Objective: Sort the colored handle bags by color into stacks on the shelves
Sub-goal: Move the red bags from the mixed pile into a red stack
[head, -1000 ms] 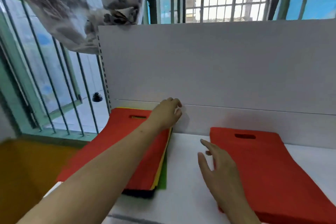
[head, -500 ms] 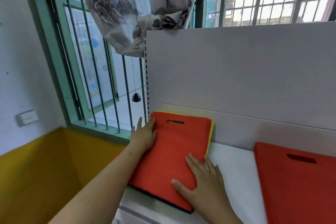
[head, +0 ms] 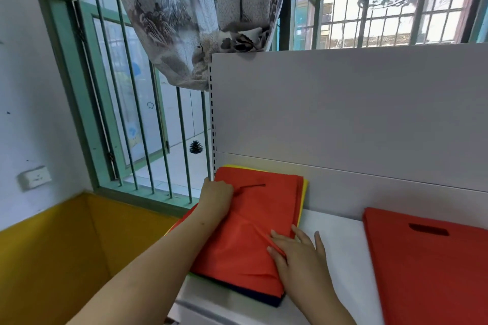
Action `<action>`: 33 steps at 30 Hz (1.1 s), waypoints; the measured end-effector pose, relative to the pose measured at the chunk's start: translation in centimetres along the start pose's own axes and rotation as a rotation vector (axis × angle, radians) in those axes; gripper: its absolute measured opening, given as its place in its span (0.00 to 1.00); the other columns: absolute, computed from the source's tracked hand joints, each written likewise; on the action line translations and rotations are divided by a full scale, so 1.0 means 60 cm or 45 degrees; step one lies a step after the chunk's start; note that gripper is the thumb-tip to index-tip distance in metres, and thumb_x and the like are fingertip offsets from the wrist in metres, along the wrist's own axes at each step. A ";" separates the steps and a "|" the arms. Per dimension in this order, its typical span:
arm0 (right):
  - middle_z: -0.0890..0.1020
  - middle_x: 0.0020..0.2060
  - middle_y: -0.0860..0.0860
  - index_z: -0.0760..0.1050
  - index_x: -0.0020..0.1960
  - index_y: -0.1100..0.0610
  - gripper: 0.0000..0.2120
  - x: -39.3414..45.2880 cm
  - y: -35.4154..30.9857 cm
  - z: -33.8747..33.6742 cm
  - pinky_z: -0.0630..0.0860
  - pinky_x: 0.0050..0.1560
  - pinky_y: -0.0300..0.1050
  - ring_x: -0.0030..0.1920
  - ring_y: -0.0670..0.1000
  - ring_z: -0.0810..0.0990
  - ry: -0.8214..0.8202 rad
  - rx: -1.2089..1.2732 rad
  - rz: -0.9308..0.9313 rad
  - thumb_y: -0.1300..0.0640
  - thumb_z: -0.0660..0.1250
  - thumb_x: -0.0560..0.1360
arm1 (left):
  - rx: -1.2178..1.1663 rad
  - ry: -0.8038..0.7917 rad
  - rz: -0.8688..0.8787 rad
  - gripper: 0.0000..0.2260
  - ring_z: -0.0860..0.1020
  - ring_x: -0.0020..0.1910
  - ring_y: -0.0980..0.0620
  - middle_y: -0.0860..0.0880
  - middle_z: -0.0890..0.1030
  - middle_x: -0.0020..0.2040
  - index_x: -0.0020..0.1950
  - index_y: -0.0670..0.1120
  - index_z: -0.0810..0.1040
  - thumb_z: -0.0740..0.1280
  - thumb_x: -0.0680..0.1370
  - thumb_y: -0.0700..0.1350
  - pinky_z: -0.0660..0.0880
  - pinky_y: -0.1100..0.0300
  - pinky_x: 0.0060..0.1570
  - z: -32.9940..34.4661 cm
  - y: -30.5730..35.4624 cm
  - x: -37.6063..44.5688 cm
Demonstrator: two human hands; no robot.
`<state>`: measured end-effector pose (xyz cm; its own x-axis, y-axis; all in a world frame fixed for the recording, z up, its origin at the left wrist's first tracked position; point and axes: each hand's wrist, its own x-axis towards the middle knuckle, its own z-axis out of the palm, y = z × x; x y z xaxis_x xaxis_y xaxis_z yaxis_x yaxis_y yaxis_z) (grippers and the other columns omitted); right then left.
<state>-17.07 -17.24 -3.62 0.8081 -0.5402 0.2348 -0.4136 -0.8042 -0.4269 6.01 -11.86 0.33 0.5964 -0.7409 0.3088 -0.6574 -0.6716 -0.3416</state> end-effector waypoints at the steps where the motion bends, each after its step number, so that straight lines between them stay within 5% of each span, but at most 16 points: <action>1: 0.65 0.71 0.33 0.67 0.69 0.36 0.22 -0.001 0.005 -0.005 0.39 0.76 0.50 0.77 0.44 0.52 -0.018 0.010 0.022 0.37 0.47 0.79 | -0.007 -0.009 0.012 0.12 0.79 0.53 0.44 0.46 0.81 0.54 0.55 0.45 0.77 0.57 0.79 0.37 0.67 0.53 0.60 -0.011 -0.003 0.002; 5: 0.58 0.77 0.47 0.68 0.70 0.39 0.17 -0.021 0.042 -0.048 0.55 0.74 0.41 0.76 0.51 0.58 0.138 0.203 0.084 0.47 0.56 0.82 | -0.187 0.068 -0.049 0.11 0.80 0.53 0.42 0.44 0.81 0.54 0.54 0.43 0.78 0.58 0.77 0.40 0.73 0.54 0.51 -0.073 0.009 0.011; 8: 0.74 0.68 0.51 0.75 0.67 0.45 0.16 -0.051 0.087 -0.098 0.64 0.61 0.25 0.65 0.44 0.74 0.333 0.482 0.201 0.54 0.62 0.81 | -0.241 0.215 0.034 0.12 0.80 0.54 0.41 0.43 0.81 0.55 0.56 0.44 0.77 0.56 0.79 0.42 0.73 0.54 0.49 -0.122 0.069 0.019; 10: 0.81 0.59 0.49 0.78 0.63 0.49 0.14 -0.079 0.124 -0.133 0.63 0.50 0.17 0.55 0.39 0.76 0.477 0.431 0.250 0.56 0.66 0.79 | -0.279 0.277 0.104 0.12 0.79 0.55 0.42 0.44 0.80 0.56 0.58 0.44 0.77 0.56 0.80 0.42 0.73 0.54 0.49 -0.150 0.124 0.026; 16: 0.83 0.56 0.50 0.80 0.60 0.51 0.13 -0.172 0.236 -0.216 0.67 0.54 0.36 0.58 0.52 0.79 0.685 0.299 0.628 0.57 0.70 0.75 | -0.389 0.330 0.333 0.12 0.79 0.54 0.41 0.42 0.80 0.55 0.57 0.43 0.77 0.56 0.80 0.38 0.74 0.51 0.49 -0.203 0.298 0.028; 20: 0.83 0.55 0.50 0.80 0.59 0.50 0.15 -0.221 0.299 -0.238 0.67 0.52 0.38 0.56 0.54 0.80 0.811 0.213 0.806 0.58 0.72 0.73 | -0.594 0.318 0.389 0.13 0.78 0.55 0.40 0.41 0.80 0.55 0.57 0.41 0.78 0.55 0.79 0.37 0.74 0.50 0.51 -0.205 0.396 0.021; 22: 0.84 0.53 0.50 0.81 0.59 0.51 0.15 -0.243 0.327 -0.242 0.70 0.53 0.40 0.54 0.53 0.81 0.858 0.193 0.864 0.59 0.72 0.73 | -0.739 0.436 0.457 0.12 0.80 0.48 0.38 0.39 0.80 0.48 0.49 0.38 0.80 0.57 0.76 0.34 0.76 0.50 0.44 -0.195 0.439 0.012; 25: 0.85 0.52 0.51 0.81 0.59 0.53 0.14 -0.274 0.367 -0.232 0.73 0.55 0.45 0.53 0.55 0.81 0.855 0.121 0.983 0.59 0.72 0.73 | -0.920 0.343 0.569 0.12 0.80 0.34 0.39 0.40 0.78 0.36 0.35 0.40 0.78 0.55 0.69 0.38 0.76 0.54 0.29 -0.153 0.499 -0.001; 27: 0.84 0.54 0.51 0.80 0.60 0.51 0.15 -0.289 0.390 -0.213 0.75 0.56 0.49 0.55 0.57 0.80 0.776 -0.001 1.057 0.55 0.70 0.73 | -0.920 0.120 0.514 0.14 0.77 0.56 0.37 0.36 0.78 0.54 0.50 0.41 0.80 0.57 0.74 0.42 0.77 0.50 0.51 -0.115 0.538 -0.008; 29: 0.83 0.55 0.48 0.79 0.62 0.48 0.16 -0.298 0.399 -0.198 0.75 0.55 0.49 0.57 0.55 0.79 0.706 -0.110 1.090 0.50 0.66 0.75 | -0.851 -0.083 0.463 0.21 0.60 0.74 0.37 0.35 0.63 0.74 0.71 0.44 0.70 0.58 0.79 0.48 0.63 0.47 0.71 -0.093 0.555 -0.026; 33: 0.81 0.60 0.47 0.74 0.68 0.47 0.21 -0.298 0.392 -0.199 0.72 0.59 0.45 0.61 0.50 0.78 0.644 -0.091 1.043 0.42 0.60 0.78 | -0.899 -0.159 0.464 0.23 0.55 0.76 0.37 0.35 0.55 0.77 0.76 0.44 0.63 0.58 0.81 0.46 0.59 0.49 0.72 -0.095 0.563 -0.029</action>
<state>-46.26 -29.47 -7.46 -0.0118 -0.9698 0.2436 -0.8067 -0.1347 -0.5754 -19.84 -33.29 -6.68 0.3077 -0.9361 0.1702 -0.9317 -0.2601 0.2534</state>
